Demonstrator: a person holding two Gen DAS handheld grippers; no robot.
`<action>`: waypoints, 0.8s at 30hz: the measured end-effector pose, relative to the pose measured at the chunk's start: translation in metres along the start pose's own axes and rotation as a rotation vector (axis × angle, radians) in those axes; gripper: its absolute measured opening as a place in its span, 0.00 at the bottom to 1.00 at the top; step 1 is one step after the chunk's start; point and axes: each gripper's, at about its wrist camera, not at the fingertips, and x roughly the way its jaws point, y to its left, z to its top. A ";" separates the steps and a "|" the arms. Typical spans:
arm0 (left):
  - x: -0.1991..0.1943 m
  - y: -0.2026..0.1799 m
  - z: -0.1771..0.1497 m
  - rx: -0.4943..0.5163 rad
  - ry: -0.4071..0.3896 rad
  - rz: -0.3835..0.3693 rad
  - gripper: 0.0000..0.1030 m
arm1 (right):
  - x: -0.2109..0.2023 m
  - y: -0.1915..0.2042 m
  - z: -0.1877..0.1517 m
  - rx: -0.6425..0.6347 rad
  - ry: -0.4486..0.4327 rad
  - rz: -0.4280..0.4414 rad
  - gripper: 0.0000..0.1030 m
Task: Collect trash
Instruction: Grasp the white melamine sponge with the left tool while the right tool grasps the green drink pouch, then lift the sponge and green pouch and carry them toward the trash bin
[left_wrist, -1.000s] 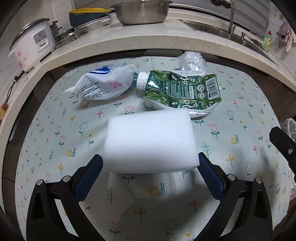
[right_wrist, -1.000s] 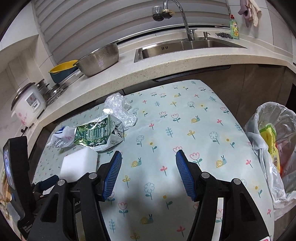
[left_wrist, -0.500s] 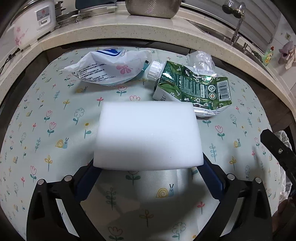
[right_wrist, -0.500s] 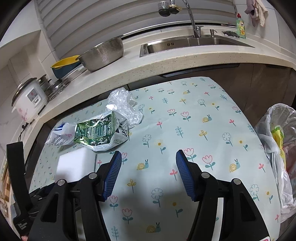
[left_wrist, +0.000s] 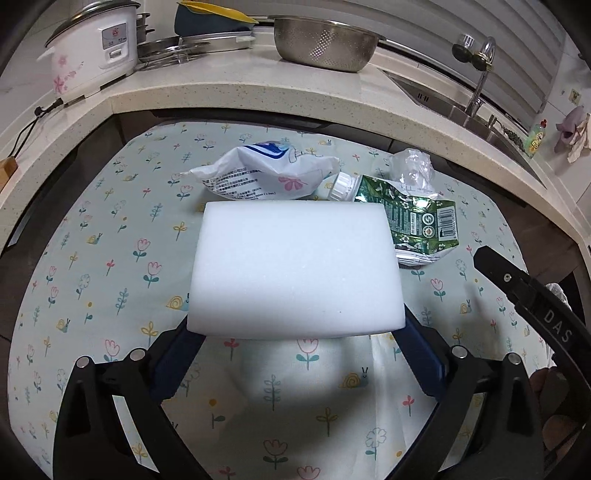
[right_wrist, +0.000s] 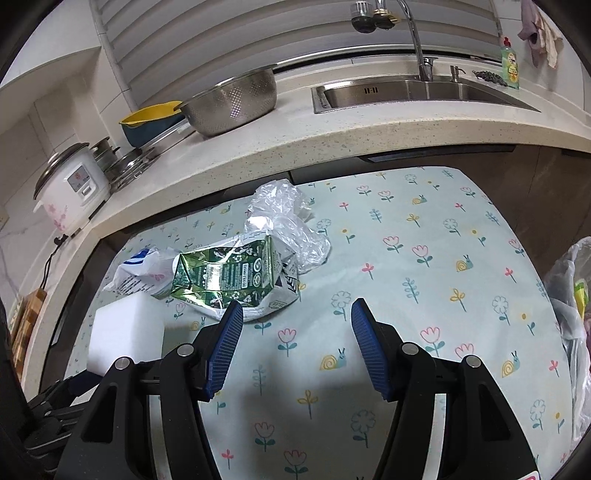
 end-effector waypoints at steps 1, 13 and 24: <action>0.001 0.002 0.001 -0.005 0.003 0.002 0.91 | 0.005 0.003 0.002 -0.001 0.005 0.007 0.57; 0.010 0.013 0.005 -0.012 0.012 0.018 0.91 | 0.047 0.016 0.007 -0.016 0.055 0.045 0.19; -0.015 -0.012 -0.001 0.016 -0.006 -0.014 0.91 | -0.006 -0.002 0.010 0.012 -0.029 0.034 0.08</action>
